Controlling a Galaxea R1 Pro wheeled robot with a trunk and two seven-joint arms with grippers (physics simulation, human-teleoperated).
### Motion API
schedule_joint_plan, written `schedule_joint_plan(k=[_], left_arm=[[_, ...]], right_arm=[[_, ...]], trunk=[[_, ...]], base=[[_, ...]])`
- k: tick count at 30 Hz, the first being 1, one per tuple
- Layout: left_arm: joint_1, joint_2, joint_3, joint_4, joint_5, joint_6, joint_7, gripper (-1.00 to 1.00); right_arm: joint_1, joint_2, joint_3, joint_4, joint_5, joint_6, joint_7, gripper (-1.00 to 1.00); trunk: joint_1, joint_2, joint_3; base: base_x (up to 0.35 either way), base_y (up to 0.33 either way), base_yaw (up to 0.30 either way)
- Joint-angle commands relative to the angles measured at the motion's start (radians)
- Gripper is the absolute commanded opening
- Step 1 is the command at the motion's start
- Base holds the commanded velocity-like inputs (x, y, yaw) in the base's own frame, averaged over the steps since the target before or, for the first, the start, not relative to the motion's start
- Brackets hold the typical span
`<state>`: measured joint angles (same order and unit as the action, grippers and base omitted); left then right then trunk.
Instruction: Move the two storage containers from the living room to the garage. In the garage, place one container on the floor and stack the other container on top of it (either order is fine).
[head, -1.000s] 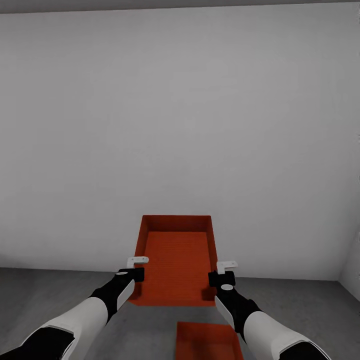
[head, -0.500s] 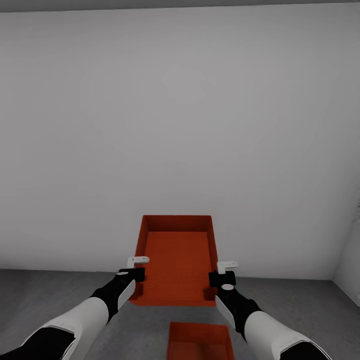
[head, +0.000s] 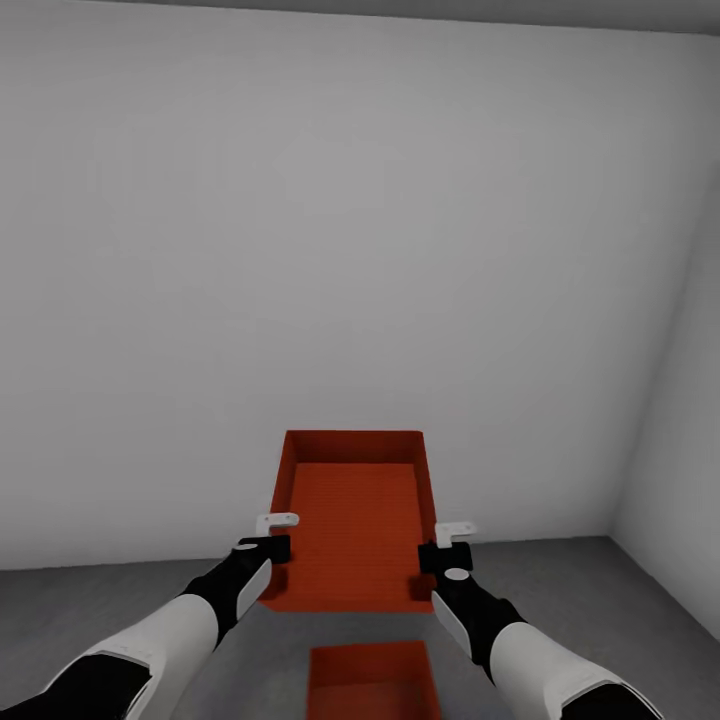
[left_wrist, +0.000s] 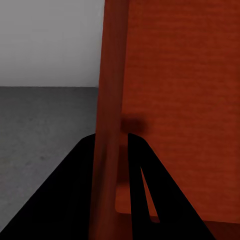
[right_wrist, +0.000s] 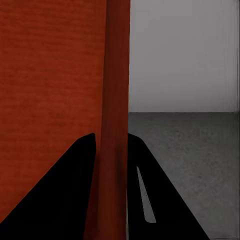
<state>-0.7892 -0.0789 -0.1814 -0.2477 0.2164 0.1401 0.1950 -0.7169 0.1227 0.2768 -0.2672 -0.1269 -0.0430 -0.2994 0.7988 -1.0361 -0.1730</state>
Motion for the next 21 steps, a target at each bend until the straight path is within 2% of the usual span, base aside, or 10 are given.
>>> schedule_joint_plan(k=[1,7,17,21], left_arm=[[-0.001,0.021,0.02,-0.005,-0.018,-0.048,0.012,-1.0],[-0.001,0.02,0.02,-0.005,-0.018,-0.048,0.012,-1.0],[-0.001,0.021,0.02,-0.005,-0.018,-0.048,0.012,-1.0],[-0.001,0.021,0.02,-0.005,-0.018,-0.051,0.012,-1.0]], right_arm=[[-0.001,-0.001,-0.013,0.026,-0.017,-0.006,-0.032,-1.0],[-0.001,-0.001,-0.013,0.026,-0.017,-0.006,-0.032,-1.0],[-0.001,-0.001,-0.013,0.026,-0.017,-0.005,-0.032,-1.0],[-0.001,-0.001,-0.013,0.026,-0.017,-0.005,-0.031,-1.0]], trunk=[[0.0,-0.001,-0.001],[0.0,-0.001,-0.001],[0.0,-0.001,-0.001],[0.0,-0.001,-0.001]], base=[[0.0,0.0,-0.245],[0.0,-0.021,-0.118],[0.0,-0.261,-0.003],[0.0,-0.03,0.0]])
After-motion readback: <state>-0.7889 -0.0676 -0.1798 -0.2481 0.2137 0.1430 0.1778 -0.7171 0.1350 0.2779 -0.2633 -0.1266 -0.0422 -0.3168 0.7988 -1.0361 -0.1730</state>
